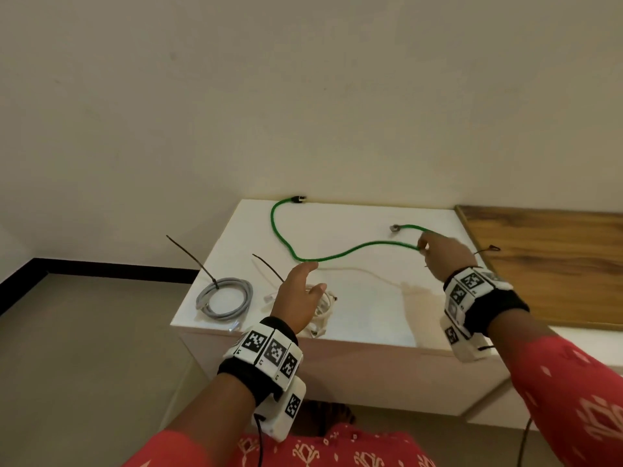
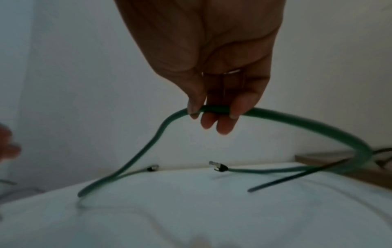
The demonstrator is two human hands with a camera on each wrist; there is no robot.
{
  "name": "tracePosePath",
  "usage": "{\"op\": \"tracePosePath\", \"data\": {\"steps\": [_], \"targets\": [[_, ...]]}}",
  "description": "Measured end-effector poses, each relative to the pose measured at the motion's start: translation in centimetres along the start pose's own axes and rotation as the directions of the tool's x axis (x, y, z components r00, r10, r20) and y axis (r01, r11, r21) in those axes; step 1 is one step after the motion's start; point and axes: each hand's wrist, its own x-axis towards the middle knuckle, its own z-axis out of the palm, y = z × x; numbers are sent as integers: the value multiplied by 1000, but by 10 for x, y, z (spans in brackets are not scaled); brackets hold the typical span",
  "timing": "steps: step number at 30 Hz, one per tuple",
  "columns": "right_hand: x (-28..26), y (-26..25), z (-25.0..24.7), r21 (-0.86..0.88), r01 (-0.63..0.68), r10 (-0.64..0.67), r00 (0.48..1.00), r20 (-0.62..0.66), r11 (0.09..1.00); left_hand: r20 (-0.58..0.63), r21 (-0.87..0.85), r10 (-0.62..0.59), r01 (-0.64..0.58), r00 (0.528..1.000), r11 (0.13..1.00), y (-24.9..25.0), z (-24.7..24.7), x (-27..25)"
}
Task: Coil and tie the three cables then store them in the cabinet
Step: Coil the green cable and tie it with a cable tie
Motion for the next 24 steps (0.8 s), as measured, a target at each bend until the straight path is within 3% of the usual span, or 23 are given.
{"op": "tracePosePath", "data": {"steps": [6,10,15,24], "targets": [[7,-11,-74,320,86,-47,991,-127,944,33,3,77,-77,997,997,16,7,-5],[3,-18,-110,488,79,-67,997,-42,869,75,8,116,-117,990,993,28,15,-11],[-4,-21,-142,556,87,-130,991,39,827,118,-6,145,-145,982,989,35,23,-15],[0,-24,-156,823,-52,-116,983,142,566,242,-90,185,-168,953,982,52,46,-26]]}}
